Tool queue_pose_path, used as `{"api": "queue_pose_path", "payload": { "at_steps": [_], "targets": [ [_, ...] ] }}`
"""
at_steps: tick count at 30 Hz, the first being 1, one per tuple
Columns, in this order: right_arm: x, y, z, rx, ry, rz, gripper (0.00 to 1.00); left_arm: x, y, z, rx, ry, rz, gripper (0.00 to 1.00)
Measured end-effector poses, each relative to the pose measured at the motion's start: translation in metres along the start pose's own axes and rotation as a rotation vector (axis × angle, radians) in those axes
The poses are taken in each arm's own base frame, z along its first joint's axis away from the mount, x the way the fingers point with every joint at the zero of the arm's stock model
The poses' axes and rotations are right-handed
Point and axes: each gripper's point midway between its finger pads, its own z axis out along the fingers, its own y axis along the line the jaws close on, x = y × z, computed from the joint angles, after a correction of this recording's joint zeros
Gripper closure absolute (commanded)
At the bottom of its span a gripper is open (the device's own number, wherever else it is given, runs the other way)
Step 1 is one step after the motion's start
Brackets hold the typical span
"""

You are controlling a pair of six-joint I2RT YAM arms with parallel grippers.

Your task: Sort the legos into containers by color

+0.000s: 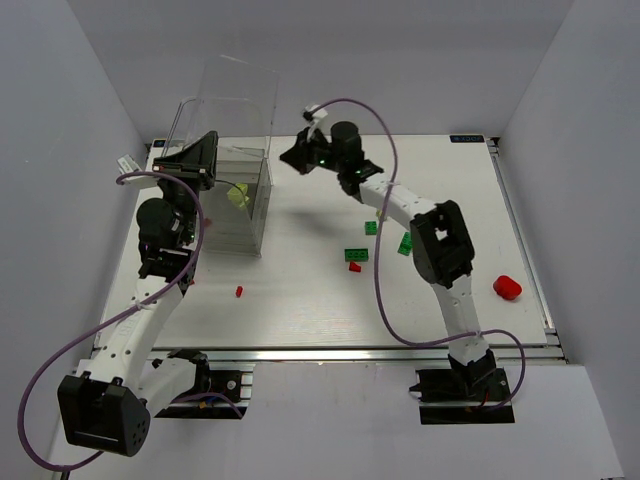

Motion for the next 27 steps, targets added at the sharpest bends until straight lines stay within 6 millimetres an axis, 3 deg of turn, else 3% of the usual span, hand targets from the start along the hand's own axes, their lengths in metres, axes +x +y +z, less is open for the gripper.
{"api": "queue_pose_path", "payload": {
  "at_steps": [1,2,3,5,8,11,21,24,27],
  "targets": [
    [-0.007,-0.018,-0.012,0.045,0.008,-0.005,1.0,0.0,0.0,0.0,0.002,0.002,-0.001,0.81],
    [-0.014,-0.034,-0.024,0.086,0.019,-0.01,0.71,0.001,0.0,-0.001,0.004,0.002,-0.002,0.81],
    [-0.02,-0.05,-0.036,0.131,0.036,-0.025,0.56,0.001,0.0,-0.001,0.006,0.002,-0.004,0.81],
    [-0.029,-0.086,-0.064,0.234,0.096,-0.067,0.41,0.0,0.0,-0.001,0.008,0.001,-0.006,0.81],
    [-0.03,-0.124,-0.098,0.374,0.207,-0.114,0.4,0.0,0.0,-0.001,0.01,0.001,-0.008,0.81],
    [-0.007,-0.141,-0.135,0.498,0.355,-0.115,0.4,0.001,0.001,-0.002,0.015,0.003,-0.01,0.81],
    [0.105,-0.152,-0.25,0.773,0.844,0.016,0.41,0.003,0.001,-0.004,0.031,0.01,-0.019,0.81],
    [0.129,-0.149,-0.276,0.797,0.939,0.07,0.42,0.003,0.002,-0.005,0.033,0.012,-0.02,0.81],
    [0.138,-0.148,-0.288,0.812,0.973,0.11,0.44,0.004,0.002,-0.005,0.034,0.015,-0.02,0.81]
  ]
}}
